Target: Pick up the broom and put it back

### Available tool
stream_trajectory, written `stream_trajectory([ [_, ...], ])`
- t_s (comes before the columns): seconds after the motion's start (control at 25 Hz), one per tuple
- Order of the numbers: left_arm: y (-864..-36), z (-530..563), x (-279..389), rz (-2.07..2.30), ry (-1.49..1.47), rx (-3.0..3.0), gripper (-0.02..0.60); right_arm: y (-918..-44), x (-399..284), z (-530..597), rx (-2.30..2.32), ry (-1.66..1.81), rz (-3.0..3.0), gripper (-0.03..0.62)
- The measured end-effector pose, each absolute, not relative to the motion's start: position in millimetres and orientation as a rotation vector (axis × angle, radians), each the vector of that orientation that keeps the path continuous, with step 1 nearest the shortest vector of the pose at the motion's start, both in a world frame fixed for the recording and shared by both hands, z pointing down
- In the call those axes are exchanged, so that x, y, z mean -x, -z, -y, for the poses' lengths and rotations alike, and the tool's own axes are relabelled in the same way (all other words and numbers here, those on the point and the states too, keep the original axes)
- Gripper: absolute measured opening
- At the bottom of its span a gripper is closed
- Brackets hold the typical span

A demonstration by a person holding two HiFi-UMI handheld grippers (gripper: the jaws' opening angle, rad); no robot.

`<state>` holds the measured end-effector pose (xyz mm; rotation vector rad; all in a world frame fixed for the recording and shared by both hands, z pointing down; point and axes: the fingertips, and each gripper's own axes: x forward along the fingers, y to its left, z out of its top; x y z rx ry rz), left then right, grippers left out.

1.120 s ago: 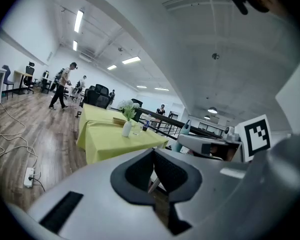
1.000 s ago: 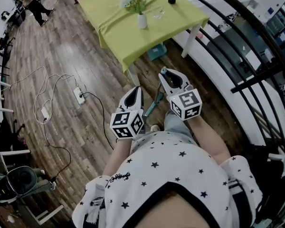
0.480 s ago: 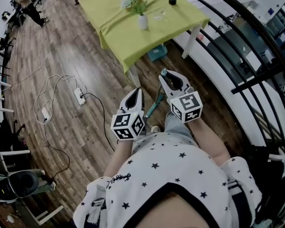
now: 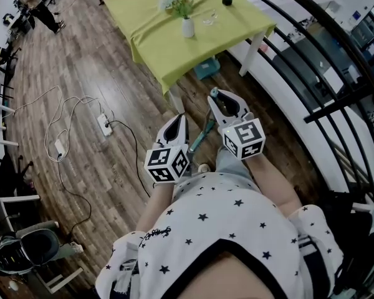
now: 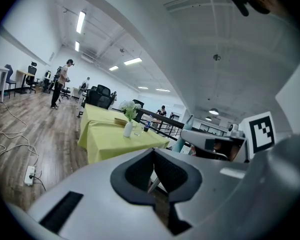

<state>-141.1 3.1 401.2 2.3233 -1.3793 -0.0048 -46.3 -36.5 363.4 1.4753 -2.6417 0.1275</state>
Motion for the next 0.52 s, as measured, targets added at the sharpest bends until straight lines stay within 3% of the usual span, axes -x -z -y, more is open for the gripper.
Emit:
stream_trajectory([
  [0.52, -403.5, 4.5, 135.2, 1.381, -0.002, -2.323, 0.012, -361.1, 39.0, 43.2, -1.469, -0.117, 2.653, 0.075],
])
